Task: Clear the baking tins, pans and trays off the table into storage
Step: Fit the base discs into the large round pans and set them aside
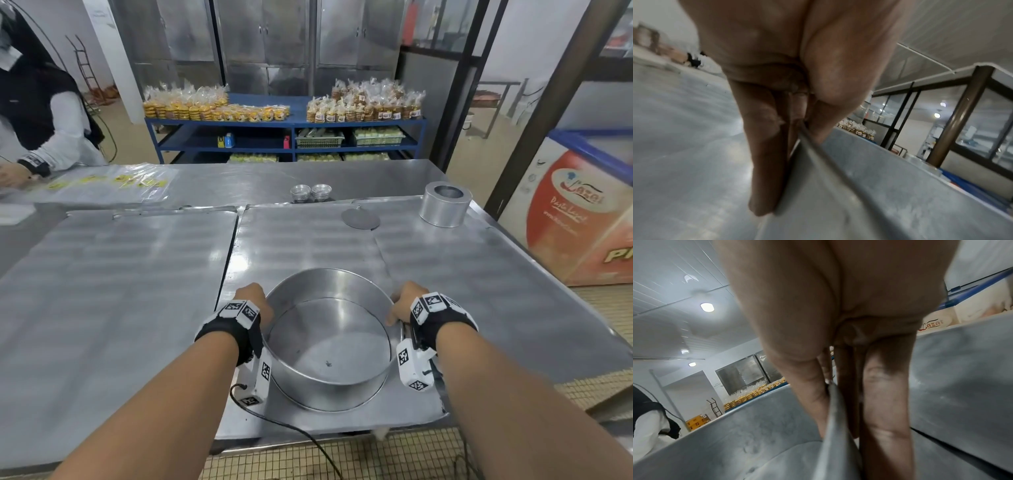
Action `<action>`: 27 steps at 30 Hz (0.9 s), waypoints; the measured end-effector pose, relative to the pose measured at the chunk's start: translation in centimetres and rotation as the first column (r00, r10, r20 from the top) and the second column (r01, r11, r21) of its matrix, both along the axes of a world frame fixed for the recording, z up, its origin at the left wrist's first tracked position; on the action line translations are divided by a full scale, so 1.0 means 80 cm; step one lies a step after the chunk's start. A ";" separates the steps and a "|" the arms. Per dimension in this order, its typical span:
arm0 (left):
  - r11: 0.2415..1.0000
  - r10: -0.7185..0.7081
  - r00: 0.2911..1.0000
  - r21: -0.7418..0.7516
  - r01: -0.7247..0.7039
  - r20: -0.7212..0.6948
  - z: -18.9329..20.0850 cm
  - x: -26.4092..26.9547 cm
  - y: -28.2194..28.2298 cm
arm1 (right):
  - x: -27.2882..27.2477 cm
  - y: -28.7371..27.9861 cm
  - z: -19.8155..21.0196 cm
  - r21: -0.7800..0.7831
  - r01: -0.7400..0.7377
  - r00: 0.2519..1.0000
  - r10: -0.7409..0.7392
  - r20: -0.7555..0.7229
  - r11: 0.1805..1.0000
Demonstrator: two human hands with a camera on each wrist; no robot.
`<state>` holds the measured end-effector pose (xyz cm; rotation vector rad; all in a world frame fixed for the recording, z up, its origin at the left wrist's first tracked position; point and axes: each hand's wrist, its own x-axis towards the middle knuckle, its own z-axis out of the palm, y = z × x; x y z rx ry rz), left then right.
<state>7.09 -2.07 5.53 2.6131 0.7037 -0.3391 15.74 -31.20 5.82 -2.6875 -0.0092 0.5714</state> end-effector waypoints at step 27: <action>0.875 0.314 0.872 -0.471 -0.112 0.375 0.053 0.206 0.027 | 0.121 0.047 0.017 0.765 0.520 0.820 -0.474 -0.322 0.379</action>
